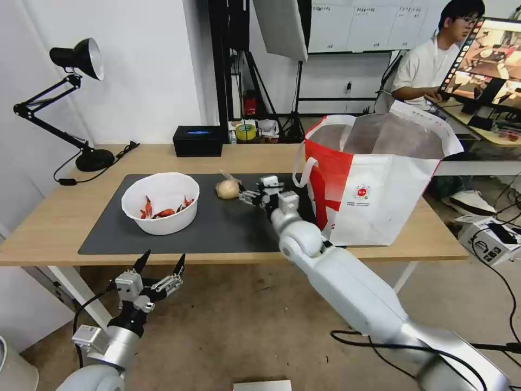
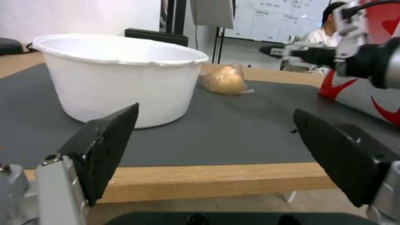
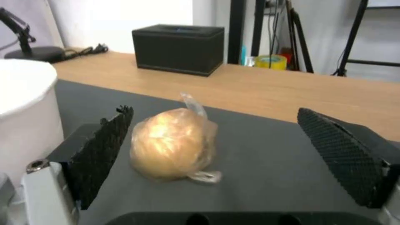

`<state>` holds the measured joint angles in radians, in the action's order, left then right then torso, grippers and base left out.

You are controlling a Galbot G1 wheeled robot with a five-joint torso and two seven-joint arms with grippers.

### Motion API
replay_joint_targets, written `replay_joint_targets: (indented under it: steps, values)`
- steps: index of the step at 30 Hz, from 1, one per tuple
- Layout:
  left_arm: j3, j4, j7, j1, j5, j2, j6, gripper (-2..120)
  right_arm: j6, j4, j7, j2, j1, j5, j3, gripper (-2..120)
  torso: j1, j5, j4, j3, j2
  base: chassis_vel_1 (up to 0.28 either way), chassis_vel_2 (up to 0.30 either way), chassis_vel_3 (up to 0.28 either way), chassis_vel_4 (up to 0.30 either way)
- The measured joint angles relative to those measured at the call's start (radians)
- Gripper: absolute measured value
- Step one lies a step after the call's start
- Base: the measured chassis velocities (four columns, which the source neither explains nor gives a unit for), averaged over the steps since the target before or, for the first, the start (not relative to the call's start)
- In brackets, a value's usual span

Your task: Pick up the trash from the table and place it into the takeout bag.

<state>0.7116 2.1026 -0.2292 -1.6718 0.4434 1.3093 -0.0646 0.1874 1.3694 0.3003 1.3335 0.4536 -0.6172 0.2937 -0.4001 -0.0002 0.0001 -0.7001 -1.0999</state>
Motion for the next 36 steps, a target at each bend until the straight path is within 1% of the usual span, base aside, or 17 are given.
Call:
replay_joint_targets:
  steps: [3, 5, 7, 8, 11, 20, 26, 36]
  values:
    - [0.007, 0.005, 0.000, 0.000, 0.003, -0.001, 0.000, 100, 0.024, -0.077, 0.000, 0.048, -0.038, 0.008, 0.014, 100, 0.000, 0.0000, 0.0000, 0.000, 0.000, 0.000, 0.000, 0.000, 0.000]
    - [0.008, 0.005, 0.000, 0.000, 0.003, -0.001, 0.000, 100, 0.029, -0.090, 0.000, 0.057, -0.044, 0.008, 0.016, 100, 0.000, 0.0001, -0.0001, 0.000, 0.000, 0.000, 0.000, 0.000, 0.000]
    - [0.010, 0.006, 0.000, -0.001, 0.004, -0.001, 0.000, 100, 0.047, -0.153, -0.007, 0.096, -0.074, 0.010, 0.019, 100, 0.000, 0.0001, 0.0000, 0.000, 0.000, 0.000, 0.000, 0.000, 0.000]
    - [0.010, 0.006, 0.000, -0.001, 0.004, -0.001, 0.000, 100, 0.047, -0.153, -0.007, 0.096, -0.074, 0.010, 0.019, 100, 0.000, 0.0001, 0.0000, 0.000, 0.000, 0.000, 0.000, 0.000, 0.000]
    - [0.011, 0.007, 0.000, 0.000, 0.005, 0.001, 0.000, 100, 0.063, -0.210, -0.016, 0.126, -0.106, 0.011, 0.033, 100, 0.000, 0.0000, -0.0001, 0.000, 0.000, 0.000, 0.000, 0.000, 0.000]
    - [0.018, 0.007, -0.001, 0.004, 0.009, 0.001, 0.000, 100, 0.090, -0.279, -0.028, 0.156, -0.152, 0.021, 0.045, 100, 0.000, 0.0001, -0.0001, 0.000, 0.000, 0.000, 0.000, 0.000, 0.000]
    - [0.015, 0.004, -0.001, 0.008, 0.009, 0.000, 0.000, 100, 0.115, -0.337, -0.056, 0.188, -0.194, 0.020, 0.045, 100, 0.000, 0.0001, -0.0001, 0.000, 0.000, 0.000, 0.000, 0.000, 0.000]
    - [0.017, 0.003, -0.002, 0.005, 0.010, 0.002, -0.002, 100, 0.142, -0.398, -0.074, 0.225, -0.209, 0.040, 0.045, 100, 0.000, 0.0002, -0.0001, 0.000, 0.000, 0.000, 0.000, 0.000, 0.000]
